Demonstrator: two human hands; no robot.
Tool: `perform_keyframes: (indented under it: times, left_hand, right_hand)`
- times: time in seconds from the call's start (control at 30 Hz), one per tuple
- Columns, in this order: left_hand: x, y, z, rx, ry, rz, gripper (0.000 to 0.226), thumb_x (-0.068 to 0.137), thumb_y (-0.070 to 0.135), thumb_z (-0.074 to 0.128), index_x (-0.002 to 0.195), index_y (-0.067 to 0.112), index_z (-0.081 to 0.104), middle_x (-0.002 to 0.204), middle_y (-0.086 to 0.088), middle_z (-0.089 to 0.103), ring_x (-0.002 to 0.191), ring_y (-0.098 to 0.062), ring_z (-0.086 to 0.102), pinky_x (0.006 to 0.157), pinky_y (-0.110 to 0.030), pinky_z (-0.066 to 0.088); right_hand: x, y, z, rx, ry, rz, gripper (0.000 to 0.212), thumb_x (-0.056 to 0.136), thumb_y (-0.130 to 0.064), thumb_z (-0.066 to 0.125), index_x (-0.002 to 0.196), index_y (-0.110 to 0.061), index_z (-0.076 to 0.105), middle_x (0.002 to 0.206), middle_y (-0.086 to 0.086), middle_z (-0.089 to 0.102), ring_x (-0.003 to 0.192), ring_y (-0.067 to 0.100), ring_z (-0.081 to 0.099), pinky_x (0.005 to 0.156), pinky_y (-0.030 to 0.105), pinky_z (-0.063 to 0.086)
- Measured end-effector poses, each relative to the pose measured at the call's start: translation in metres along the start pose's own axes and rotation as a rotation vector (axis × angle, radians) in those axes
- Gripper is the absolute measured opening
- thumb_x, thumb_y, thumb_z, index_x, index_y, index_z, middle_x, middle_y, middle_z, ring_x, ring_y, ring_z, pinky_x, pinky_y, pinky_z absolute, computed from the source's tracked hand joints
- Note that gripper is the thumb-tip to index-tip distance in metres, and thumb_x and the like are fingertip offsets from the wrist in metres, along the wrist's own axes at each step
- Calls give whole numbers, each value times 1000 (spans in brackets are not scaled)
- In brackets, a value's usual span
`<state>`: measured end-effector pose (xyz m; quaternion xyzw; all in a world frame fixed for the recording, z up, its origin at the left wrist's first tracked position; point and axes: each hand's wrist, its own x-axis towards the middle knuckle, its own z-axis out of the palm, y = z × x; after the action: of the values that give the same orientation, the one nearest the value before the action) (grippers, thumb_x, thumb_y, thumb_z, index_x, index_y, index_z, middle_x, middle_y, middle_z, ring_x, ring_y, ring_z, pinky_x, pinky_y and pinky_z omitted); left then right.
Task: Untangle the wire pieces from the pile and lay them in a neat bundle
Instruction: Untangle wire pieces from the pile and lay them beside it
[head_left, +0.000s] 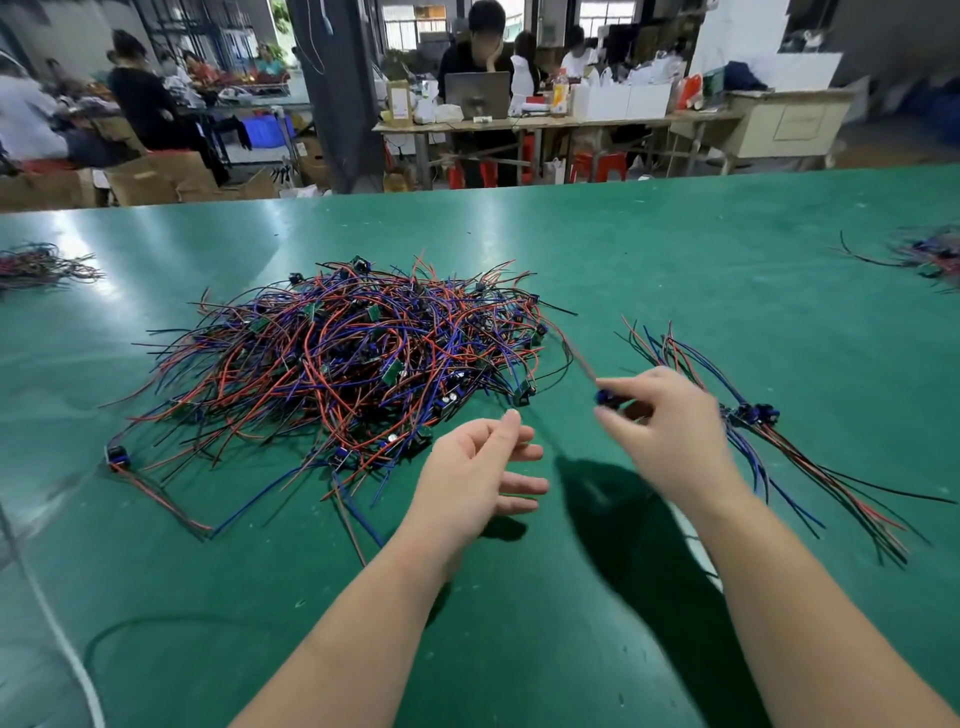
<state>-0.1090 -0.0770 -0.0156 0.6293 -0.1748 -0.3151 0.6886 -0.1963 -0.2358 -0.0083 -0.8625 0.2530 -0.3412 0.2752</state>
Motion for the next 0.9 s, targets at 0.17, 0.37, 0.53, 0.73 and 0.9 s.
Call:
perform_keyframes:
  times: [0.17,0.37,0.53,0.73,0.9]
  left_hand:
    - [0,-10,-10,626,132,441,10,89,22,62,80,23,65,68,10,66,61,2,60,61,-14,47]
    - [-4,-14,-9,1173,157,541,25,88,31,58,112,24,61,119,7,53,113,-13,43,98,-28,32]
    - [-4,-15,-14,1438,404,273,53,88,42,51,136,31,34,156,-16,-1,143,-31,-4,115,-44,6]
    - [2,-7,-30,1588,482,142,39,90,44,46,125,27,52,133,-2,45,121,-24,42,105,-40,20]
    - [4,1,-34,1380,588,408,30,91,19,51,112,36,65,115,13,59,105,-14,52,94,-33,18]
  right_hand:
    - [15,38,-14,-193,28,291,11,76,-11,74,84,-13,66,83,7,69,80,26,61,72,29,43]
    - [13,39,-12,-484,-95,363,21,86,-22,63,71,-8,66,71,14,58,81,35,57,71,34,46]
    - [9,28,-13,-418,-22,312,18,87,-17,57,95,-11,73,101,16,59,96,37,54,84,39,46]
    - [-1,3,-4,-285,-15,168,20,87,-14,60,100,-9,73,105,13,65,102,30,58,92,39,44]
    - [-6,-5,3,-230,-50,73,19,87,-12,61,101,-11,73,102,8,66,100,24,59,91,32,42]
